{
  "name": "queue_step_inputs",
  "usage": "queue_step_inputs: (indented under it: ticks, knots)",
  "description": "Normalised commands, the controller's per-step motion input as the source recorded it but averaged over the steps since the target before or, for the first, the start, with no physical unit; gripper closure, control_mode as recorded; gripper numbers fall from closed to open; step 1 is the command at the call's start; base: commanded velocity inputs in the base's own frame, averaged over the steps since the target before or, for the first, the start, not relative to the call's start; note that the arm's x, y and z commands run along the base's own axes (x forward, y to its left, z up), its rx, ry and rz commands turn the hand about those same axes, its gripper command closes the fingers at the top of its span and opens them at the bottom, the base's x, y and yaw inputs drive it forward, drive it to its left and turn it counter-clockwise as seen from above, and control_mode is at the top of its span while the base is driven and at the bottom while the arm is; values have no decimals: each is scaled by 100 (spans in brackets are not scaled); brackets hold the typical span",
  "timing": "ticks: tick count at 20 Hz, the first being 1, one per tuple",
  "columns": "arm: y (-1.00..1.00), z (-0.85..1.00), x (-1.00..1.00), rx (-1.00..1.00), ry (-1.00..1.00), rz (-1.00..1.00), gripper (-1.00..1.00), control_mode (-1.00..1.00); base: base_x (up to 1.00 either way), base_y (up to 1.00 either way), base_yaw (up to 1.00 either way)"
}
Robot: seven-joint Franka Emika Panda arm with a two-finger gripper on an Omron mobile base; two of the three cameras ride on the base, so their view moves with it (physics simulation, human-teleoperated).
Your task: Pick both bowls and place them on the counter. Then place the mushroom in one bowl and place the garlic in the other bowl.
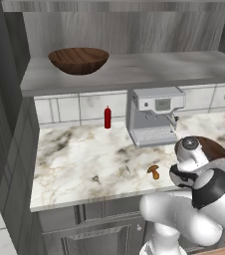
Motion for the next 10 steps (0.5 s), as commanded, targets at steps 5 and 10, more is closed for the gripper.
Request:
queue_step_inputs:
  ticks: [5,10]
  knots:
    - [0,-13,13,4,1,0,-100,-100,0,0,0]
    - [0,0,1,1,0,0,-100,-100,0,0,0]
